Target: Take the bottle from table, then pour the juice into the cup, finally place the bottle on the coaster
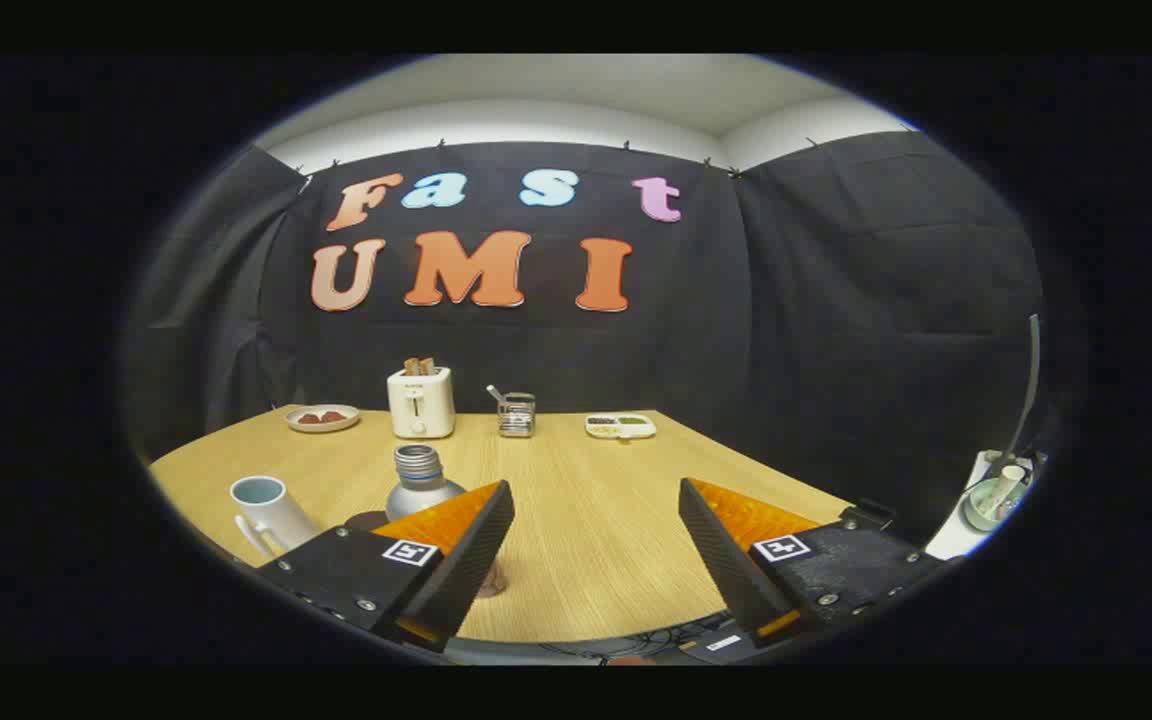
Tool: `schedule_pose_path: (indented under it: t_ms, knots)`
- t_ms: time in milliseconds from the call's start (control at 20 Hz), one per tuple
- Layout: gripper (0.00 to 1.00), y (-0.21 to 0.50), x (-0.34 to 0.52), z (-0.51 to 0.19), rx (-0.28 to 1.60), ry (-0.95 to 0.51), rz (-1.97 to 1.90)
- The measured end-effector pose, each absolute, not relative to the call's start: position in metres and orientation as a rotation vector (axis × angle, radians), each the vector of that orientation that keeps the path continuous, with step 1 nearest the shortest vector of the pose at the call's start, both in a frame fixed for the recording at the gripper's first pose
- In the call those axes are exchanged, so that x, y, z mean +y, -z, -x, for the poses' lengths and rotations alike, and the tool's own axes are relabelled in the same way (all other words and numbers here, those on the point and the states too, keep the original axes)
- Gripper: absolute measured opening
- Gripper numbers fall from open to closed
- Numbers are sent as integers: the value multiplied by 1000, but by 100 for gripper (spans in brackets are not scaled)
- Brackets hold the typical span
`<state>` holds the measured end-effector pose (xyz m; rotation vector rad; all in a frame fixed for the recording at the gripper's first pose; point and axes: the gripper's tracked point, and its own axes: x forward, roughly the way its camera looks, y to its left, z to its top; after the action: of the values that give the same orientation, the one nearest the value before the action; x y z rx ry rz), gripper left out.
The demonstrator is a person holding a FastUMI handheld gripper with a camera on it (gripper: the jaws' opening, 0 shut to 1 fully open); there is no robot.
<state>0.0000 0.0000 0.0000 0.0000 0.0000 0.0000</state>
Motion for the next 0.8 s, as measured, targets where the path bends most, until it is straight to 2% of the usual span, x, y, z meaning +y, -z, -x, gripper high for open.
schedule_pose_path:
  t_ms: [800]
  knots:
    - [99,14,-13,5,0,29,-21]
